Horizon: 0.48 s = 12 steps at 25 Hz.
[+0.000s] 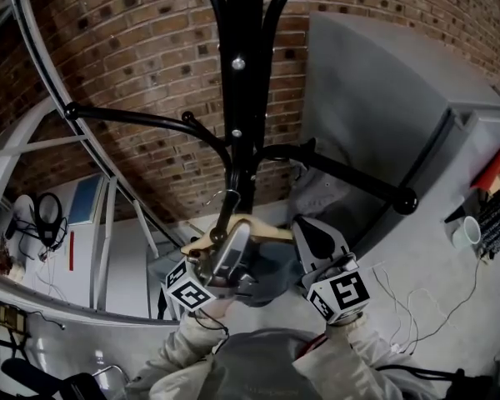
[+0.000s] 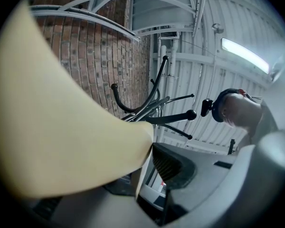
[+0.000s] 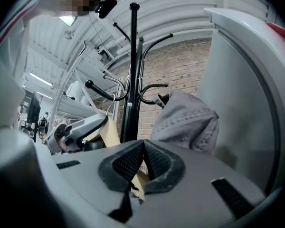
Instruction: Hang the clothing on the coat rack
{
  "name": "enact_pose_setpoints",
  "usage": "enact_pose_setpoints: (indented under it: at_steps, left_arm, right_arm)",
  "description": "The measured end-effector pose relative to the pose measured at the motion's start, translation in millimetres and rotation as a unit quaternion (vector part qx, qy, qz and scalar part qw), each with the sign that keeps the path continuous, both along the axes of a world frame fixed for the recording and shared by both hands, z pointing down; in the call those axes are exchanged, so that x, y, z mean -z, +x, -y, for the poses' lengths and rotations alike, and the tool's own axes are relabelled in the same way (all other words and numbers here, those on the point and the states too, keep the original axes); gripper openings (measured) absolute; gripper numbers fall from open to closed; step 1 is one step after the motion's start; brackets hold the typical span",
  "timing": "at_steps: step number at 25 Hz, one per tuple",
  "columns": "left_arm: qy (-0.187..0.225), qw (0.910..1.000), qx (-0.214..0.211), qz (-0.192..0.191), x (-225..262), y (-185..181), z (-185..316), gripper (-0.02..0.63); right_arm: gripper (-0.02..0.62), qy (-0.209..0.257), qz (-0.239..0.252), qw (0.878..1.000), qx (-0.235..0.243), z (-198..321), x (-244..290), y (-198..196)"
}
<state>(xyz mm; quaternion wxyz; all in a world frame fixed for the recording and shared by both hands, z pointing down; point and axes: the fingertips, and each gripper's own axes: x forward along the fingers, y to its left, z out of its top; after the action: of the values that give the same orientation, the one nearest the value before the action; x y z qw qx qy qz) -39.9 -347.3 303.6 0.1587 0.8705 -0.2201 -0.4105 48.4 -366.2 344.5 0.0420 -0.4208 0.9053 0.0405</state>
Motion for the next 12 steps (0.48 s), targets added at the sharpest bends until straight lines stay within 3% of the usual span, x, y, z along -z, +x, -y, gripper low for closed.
enact_pose_setpoints:
  at_steps: [12]
  left_arm:
    - [-0.001, 1.0, 0.008, -0.004, -7.3, 3.5, 3.2, 0.109]
  right_arm:
    - [0.025, -0.012, -0.002, 1.0, 0.022, 6.8, -7.4, -1.3]
